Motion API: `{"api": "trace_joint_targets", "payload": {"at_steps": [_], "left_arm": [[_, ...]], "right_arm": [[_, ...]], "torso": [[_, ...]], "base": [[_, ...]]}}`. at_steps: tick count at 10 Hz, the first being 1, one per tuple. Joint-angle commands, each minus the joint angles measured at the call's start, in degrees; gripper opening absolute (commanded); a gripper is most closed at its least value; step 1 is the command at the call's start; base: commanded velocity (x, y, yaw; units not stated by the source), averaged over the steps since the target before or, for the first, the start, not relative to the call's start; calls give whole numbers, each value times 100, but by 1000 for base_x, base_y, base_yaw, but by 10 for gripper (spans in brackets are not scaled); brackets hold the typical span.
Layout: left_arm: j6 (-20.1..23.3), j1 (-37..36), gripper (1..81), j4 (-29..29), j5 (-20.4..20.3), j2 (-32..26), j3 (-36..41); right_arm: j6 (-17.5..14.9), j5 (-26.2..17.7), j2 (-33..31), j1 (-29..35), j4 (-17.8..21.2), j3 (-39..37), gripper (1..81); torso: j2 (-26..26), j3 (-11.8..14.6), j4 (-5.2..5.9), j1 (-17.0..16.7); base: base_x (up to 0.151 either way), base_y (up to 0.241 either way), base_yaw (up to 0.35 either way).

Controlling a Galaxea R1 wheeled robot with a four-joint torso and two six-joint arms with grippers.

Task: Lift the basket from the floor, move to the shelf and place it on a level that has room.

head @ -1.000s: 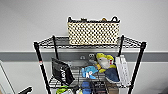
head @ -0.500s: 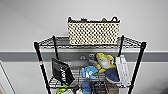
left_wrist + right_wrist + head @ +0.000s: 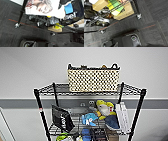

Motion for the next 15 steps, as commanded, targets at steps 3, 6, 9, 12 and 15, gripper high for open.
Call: {"api": "trace_joint_targets", "payload": {"at_steps": [3,6,9,12,15], "left_arm": [[17,234,811,327,-185,775,-1082],[18,515,811,529,-177,1207,-1559],[18,771,811,705,-177,1726,-2121],[18,1034,811,872,-177,2130,-2666],[27,1289,811,1152,-194,2603,-3131]], "right_arm": [[-477,-13,597,-126,66,-803,811],[-557,163,818,-415,48,-989,811],[-768,357,1258,-749,48,-1569,811],[-961,708,1750,-1110,48,-2184,811],[-1040,943,2082,-1408,-22,-2560,811]], "torso": [[0,0,0,0],[-2,2,0,-2],[-2,2,0,-2],[-5,4,0,-6],[-5,4,0,-6]], "base": [[0,0,0],[0,0,0],[0,0,0],[0,0,0],[0,0,0]]}}
